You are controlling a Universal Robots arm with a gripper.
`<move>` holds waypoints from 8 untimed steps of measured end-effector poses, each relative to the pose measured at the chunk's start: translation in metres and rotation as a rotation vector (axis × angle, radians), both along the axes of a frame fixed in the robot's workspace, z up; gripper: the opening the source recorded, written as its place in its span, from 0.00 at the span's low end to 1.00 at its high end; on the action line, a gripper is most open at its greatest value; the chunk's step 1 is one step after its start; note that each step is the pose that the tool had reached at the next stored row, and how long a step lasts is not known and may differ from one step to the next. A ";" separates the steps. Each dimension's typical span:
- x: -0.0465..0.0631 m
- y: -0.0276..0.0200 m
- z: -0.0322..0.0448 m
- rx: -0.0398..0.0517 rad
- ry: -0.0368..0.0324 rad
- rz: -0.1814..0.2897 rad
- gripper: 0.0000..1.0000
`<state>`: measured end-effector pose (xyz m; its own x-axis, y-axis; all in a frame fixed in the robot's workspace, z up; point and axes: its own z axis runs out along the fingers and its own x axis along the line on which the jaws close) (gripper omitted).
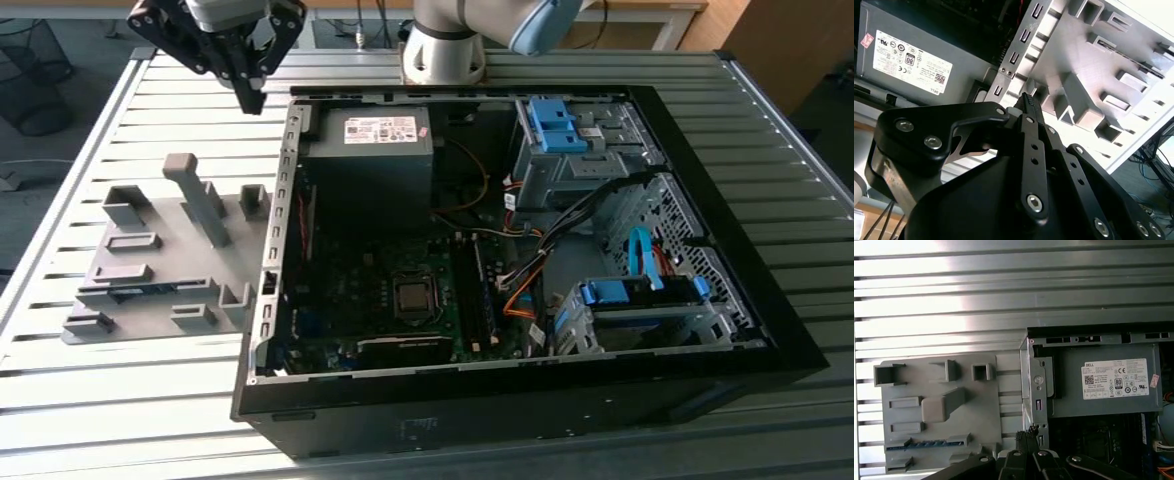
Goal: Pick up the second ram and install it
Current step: 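Reach for the second ram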
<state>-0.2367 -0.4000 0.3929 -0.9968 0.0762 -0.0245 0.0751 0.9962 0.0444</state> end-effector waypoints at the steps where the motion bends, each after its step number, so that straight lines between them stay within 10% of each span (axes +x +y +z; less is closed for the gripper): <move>1: -0.001 -0.0009 0.0000 0.0000 0.0000 0.000 0.11; 8: -0.010 -0.0070 -0.0003 0.0000 0.0000 0.000 0.11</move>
